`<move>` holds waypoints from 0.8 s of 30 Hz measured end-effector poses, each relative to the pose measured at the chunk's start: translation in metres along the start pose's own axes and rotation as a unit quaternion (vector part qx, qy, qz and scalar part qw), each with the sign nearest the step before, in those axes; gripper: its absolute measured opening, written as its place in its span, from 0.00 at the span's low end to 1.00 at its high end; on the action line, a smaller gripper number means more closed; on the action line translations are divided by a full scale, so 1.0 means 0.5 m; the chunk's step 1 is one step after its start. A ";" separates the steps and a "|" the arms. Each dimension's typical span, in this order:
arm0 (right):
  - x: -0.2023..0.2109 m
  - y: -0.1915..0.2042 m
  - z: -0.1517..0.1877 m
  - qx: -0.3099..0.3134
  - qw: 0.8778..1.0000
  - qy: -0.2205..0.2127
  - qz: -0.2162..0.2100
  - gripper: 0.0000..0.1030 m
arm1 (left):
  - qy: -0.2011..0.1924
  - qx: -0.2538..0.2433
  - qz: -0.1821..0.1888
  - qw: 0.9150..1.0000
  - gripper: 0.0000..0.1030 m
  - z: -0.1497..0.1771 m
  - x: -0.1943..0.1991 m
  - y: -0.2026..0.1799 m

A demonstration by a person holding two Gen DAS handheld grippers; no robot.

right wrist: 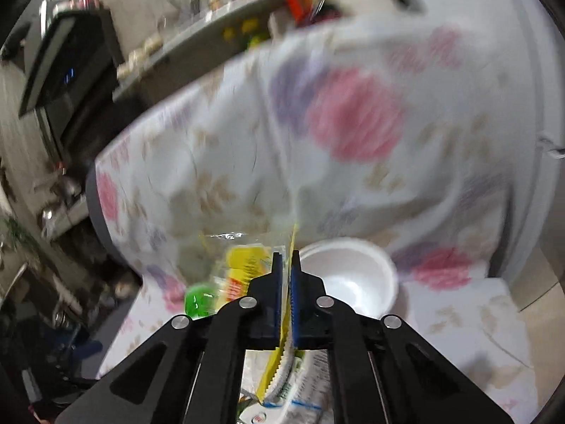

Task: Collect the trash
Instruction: 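Grasp the yellow snack packet with the right gripper, then lift the yellow packet with the right gripper while the left gripper reaches the grey cloth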

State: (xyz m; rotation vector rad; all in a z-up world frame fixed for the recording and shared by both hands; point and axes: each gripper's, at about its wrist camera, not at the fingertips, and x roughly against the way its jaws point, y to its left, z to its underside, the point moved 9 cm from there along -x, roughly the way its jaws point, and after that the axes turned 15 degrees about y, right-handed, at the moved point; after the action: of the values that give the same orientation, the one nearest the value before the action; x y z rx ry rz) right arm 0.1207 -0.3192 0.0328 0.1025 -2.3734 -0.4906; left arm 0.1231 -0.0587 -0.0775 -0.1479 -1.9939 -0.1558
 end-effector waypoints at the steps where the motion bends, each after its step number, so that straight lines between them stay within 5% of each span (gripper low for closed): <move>1: 0.037 -0.015 0.003 -0.006 1.000 -0.019 0.012 0.03 | 0.000 -0.003 0.000 1.000 0.94 0.004 0.003 -0.005; 5: 0.105 -0.073 0.054 -0.017 0.997 -0.035 0.065 0.03 | 0.003 -0.023 0.010 1.000 0.92 0.030 0.007 -0.039; 12: 0.123 -0.170 0.182 -0.062 0.993 0.024 0.094 0.04 | -0.001 -0.057 0.032 0.998 0.90 0.045 0.019 -0.109; 24: 0.062 -0.174 0.308 -0.047 0.986 0.159 0.028 0.18 | -0.026 -0.087 0.049 0.995 0.83 -0.014 0.032 -0.197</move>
State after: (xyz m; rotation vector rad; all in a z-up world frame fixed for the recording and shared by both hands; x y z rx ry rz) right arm -0.0093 -0.3570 -0.0856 0.0662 -2.0336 -0.5179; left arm 0.1055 -0.1565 -0.0645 -0.3644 -2.0198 -0.2648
